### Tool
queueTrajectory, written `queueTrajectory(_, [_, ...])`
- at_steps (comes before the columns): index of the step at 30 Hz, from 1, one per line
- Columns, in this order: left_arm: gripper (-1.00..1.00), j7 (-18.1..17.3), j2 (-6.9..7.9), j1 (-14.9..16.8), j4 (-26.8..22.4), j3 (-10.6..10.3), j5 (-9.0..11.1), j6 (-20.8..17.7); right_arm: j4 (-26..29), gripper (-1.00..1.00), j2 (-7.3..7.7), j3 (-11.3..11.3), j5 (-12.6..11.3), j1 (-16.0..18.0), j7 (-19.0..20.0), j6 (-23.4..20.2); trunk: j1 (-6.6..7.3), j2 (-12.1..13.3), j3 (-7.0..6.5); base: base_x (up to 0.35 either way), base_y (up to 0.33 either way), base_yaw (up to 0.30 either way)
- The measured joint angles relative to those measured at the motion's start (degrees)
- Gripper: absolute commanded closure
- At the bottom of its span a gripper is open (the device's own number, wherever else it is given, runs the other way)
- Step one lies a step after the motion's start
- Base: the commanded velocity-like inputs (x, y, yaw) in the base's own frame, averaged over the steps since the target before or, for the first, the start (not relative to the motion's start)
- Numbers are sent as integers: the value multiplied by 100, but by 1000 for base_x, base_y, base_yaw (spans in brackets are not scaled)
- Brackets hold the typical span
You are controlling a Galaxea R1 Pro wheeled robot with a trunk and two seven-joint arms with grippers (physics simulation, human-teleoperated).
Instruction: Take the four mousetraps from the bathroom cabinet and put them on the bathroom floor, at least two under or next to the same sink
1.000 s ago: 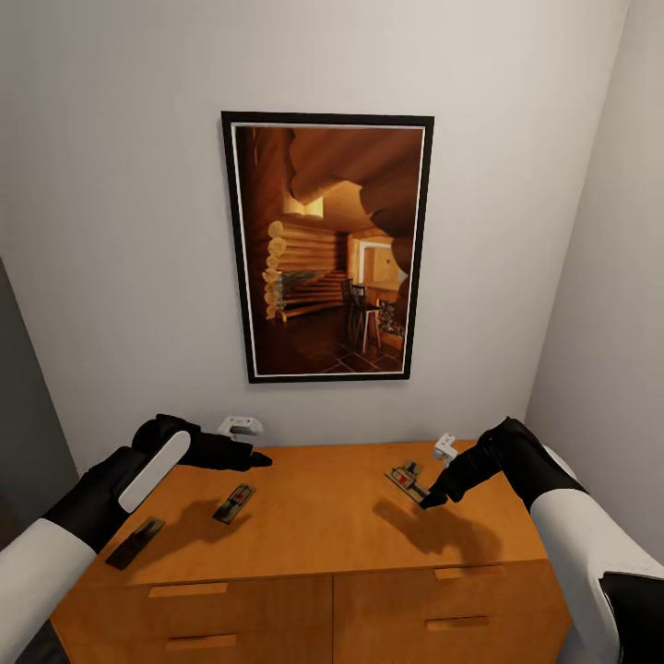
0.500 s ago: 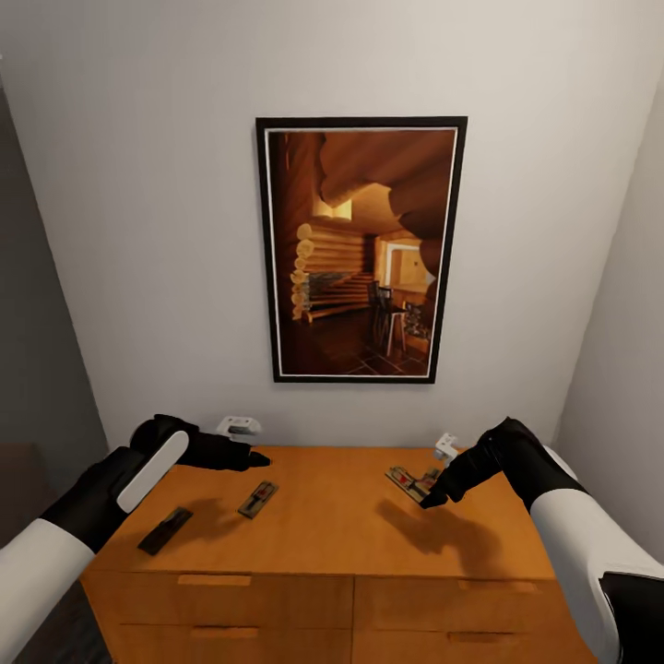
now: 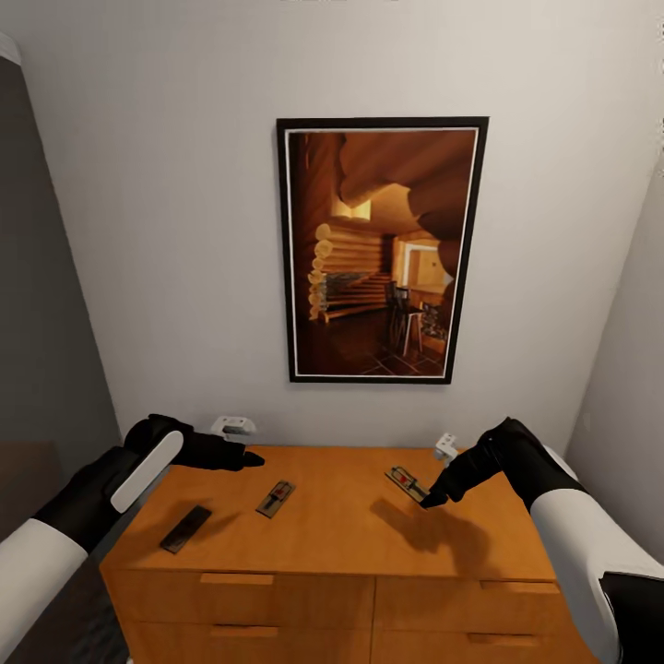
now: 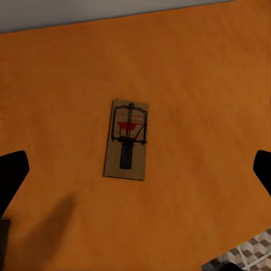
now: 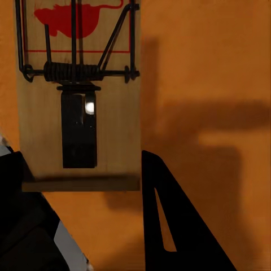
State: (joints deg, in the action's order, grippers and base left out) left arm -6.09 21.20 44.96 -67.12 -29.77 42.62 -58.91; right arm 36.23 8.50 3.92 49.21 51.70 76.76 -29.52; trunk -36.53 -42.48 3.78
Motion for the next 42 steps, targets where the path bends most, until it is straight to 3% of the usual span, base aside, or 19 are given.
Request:
queueTrajectory(11, [-100,0,1,5,4,2,-8,1,0,100,3,28,-1,1,-3,0,0,0,-23,-66,208,-123])
queueTrajectory(23, [-100,10,9,-2,13,4,-17,2,0,100,8,31,1,1,-1,-8,-3,1,-44,-176,21,-151])
queueTrajectory(42, [-100,79,36,-4,17,8,-22,11,0,100,3,70,-3,2,-2,-9,-3,1,-48,-176,1,-13])
